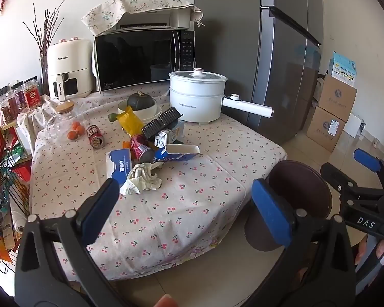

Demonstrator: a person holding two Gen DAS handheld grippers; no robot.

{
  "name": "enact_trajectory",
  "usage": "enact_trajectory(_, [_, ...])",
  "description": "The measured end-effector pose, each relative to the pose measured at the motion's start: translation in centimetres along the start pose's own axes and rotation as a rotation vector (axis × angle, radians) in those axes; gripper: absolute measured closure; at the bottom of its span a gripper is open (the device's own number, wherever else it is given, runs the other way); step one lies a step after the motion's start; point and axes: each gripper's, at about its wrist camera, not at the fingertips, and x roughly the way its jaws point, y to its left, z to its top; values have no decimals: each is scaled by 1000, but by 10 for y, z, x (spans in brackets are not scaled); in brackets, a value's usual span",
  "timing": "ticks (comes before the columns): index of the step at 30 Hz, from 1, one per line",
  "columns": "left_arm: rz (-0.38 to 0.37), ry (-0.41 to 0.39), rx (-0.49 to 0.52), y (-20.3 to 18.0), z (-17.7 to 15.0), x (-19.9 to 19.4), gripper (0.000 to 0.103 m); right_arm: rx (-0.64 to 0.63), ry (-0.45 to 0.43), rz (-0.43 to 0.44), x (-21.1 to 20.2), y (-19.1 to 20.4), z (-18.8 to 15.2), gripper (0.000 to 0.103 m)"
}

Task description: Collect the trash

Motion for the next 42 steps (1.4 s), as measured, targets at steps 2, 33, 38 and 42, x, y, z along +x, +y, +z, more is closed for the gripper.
enact_trajectory(2, [1, 0, 2, 0, 0, 0, 0, -2, -1, -1, 0, 0, 0, 0])
enact_trajectory(33, [2, -1, -6, 6, -3, 1, 0, 3, 0, 0, 0, -1, 0, 0])
enact_trajectory(38, [1, 6, -10, 5, -4, 2, 0, 3, -1, -1, -1, -1, 0, 0])
enact_trajectory(42, [-4, 10, -20, 8, -5, 3, 0, 3, -1, 0, -1, -1, 0, 0])
